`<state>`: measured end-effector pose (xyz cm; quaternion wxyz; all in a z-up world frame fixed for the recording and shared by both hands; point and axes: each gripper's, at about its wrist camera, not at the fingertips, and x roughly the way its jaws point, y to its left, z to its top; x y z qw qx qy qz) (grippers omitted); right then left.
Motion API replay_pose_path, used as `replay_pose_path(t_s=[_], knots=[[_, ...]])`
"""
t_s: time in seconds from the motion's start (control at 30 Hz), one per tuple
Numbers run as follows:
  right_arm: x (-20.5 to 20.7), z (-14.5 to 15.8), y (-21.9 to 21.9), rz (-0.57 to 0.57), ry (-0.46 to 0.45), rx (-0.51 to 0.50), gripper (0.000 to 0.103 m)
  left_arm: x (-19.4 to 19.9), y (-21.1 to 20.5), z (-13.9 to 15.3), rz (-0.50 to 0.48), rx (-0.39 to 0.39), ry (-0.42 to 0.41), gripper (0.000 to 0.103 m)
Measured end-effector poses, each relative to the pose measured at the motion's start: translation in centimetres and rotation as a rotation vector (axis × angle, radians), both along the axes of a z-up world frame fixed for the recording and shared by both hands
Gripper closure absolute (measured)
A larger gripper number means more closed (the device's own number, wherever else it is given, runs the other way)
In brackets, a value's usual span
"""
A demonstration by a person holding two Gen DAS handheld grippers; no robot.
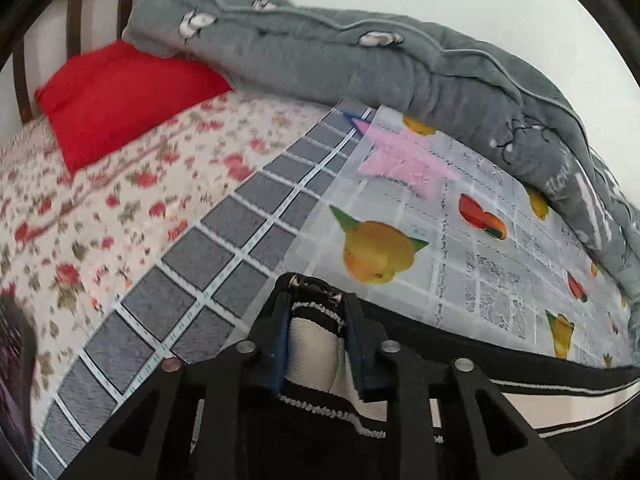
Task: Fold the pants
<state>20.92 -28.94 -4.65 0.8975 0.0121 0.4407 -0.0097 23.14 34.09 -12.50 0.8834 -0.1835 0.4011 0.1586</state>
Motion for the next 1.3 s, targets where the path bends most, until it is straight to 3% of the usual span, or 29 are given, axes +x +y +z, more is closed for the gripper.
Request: replay_pose_path(t_s=[0.07, 0.13, 0.2, 0.27, 0.33, 0.43, 0.5, 0.53, 0.6, 0.63, 0.67, 0.77, 0.83, 0.9, 1.0, 1.13, 1.2, 1.27, 1.3], knots=[[0.7, 0.1, -0.7, 0.028, -0.008, -0.013, 0.047, -0.2, 0.1, 0.3, -0.006, -0.019, 0.005, 0.068], [1.8, 0.0, -1.4, 0.070, -0.008, -0.004, 0.042, -0.5, -0.8, 1.1, -0.020, 0.016, 0.015, 0.063], [3.3, -0.4, -1.7, 0.129, -0.003, 0.006, 0.041, -1.2, -2.4, 2.5, -0.031, 0.084, -0.003, 0.051], [5.3, -1.0, -1.7, 0.228, 0.017, 0.008, 0.041, -2.0, -3.8, 4.3, -0.034, 0.124, -0.055, 0.027], [7.3, -1.8, -1.5, 0.310, 0.040, -0.010, 0.041, -2.3, -4.8, 5.7, -0.035, 0.106, -0.098, 0.026], [10.3, -3.2, -0.9, 0.430, 0.084, -0.054, 0.041, -1.4, -6.7, 6.5, -0.115, -0.012, -0.113, 0.026], [11.7, -4.8, -0.5, 0.506, 0.131, -0.079, 0.041, -0.9, -8.0, 6.6, -0.144, -0.035, -0.116, 0.026], [12.4, -6.1, -0.3, 0.535, 0.183, -0.097, 0.045, -0.4, -8.8, 6.4, -0.166, -0.041, -0.110, 0.026], [12.3, -7.0, -0.3, 0.591, 0.191, -0.082, 0.063, 0.0, -10.3, 5.9, -0.202, -0.048, -0.088, 0.026], [11.9, -6.8, -0.1, 0.616, 0.171, -0.084, 0.087, 0.0, -10.9, 5.7, -0.212, -0.047, -0.082, 0.026], [11.3, -6.3, 0.2, 0.630, 0.129, -0.132, 0.095, 0.0, -11.4, 5.4, -0.221, -0.045, -0.073, 0.026], [11.0, -3.7, -0.4, 0.620, 0.009, -0.077, 0.098, -0.3, -12.3, 5.0, -0.226, -0.055, -0.067, 0.026], [11.4, -2.8, -0.9, 0.613, -0.020, -0.033, 0.099, -0.3, -12.7, 5.1, -0.229, -0.068, -0.063, 0.026], [12.5, -3.3, -0.7, 0.604, -0.003, -0.036, 0.099, 0.0, -13.2, 5.2, -0.240, -0.086, -0.062, 0.026], [13.4, -7.7, 0.8, 0.611, 0.115, -0.130, 0.099, 0.2, -14.5, 5.3, -0.269, -0.081, -0.052, 0.026], [13.3, -7.0, 0.5, 0.582, 0.088, -0.120, 0.089, -0.3, -15.9, 5.2, -0.299, -0.043, -0.031, 0.026], [13.2, -5.8, -1.3, 0.562, 0.085, -0.051, 0.073, -0.6, -16.1, 5.1, -0.306, -0.047, -0.027, 0.026], [13.2, -5.0, -3.4, 0.549, 0.071, -0.069, 0.041, -1.1, -16.0, 5.0, -0.299, -0.063, -0.031, 0.026], [13.3, -4.7, -4.4, 0.536, 0.061, -0.091, 0.038, -1.2, -15.9, 5.0, -0.296, -0.074, -0.031, 0.026]])
